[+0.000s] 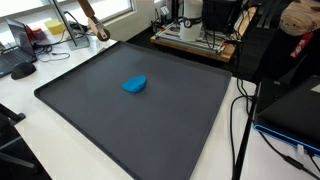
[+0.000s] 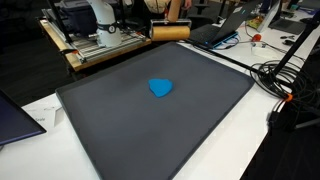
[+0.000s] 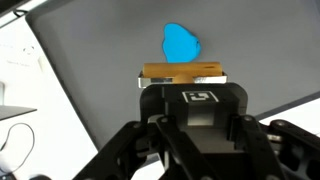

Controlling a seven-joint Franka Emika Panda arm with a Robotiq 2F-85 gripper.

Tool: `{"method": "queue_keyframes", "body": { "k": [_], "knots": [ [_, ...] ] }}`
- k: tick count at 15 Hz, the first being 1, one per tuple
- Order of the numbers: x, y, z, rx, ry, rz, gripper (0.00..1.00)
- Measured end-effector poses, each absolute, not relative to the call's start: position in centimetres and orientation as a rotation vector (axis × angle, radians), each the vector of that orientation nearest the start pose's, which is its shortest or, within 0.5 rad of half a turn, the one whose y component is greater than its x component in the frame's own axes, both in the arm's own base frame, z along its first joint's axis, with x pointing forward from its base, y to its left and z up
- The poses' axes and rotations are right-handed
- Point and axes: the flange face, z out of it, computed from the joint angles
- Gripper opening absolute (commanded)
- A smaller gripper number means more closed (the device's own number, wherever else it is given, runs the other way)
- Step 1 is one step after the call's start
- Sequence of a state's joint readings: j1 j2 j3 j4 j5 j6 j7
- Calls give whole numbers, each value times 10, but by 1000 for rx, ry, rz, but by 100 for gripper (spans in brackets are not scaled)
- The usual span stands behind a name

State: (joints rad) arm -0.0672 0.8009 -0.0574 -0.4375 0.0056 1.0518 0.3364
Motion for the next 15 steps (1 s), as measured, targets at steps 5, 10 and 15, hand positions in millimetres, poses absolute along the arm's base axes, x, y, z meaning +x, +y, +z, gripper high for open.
{"method": "queue_keyframes", "body": {
  "k": [5,10,15],
  "knots": [
    [688,-53,628,-3133,486,-56,22],
    [678,-47,660,-3135,306,-165,22],
    [652,-40,684,-3139,152,-90,22]
  ]
}}
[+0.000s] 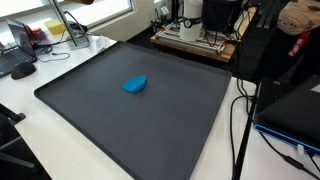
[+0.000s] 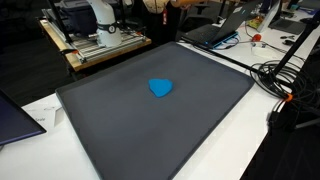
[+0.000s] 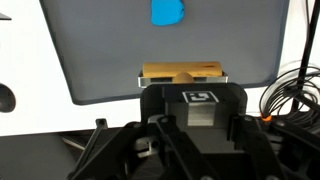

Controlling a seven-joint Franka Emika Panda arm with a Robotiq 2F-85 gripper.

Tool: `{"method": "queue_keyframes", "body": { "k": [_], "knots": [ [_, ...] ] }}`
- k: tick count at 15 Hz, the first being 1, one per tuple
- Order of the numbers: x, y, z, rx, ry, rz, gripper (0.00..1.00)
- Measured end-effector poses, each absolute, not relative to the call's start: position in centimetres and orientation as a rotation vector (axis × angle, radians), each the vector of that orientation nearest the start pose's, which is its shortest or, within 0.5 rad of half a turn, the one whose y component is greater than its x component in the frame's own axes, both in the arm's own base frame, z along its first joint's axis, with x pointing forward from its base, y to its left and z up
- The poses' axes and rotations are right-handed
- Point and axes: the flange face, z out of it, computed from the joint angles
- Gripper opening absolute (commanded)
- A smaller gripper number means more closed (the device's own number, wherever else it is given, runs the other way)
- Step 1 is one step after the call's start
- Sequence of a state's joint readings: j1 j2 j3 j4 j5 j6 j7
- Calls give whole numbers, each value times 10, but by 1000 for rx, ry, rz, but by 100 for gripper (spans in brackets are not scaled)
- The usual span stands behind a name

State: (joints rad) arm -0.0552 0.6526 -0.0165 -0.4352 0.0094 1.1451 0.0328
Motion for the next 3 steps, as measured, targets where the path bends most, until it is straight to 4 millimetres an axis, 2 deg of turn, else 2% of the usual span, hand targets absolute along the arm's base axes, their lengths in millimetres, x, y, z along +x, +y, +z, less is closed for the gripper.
{"method": "queue_keyframes", "body": {
  "k": [3],
  "knots": [
    [634,-37,698,-3140,67,-33,22]
  ]
}}
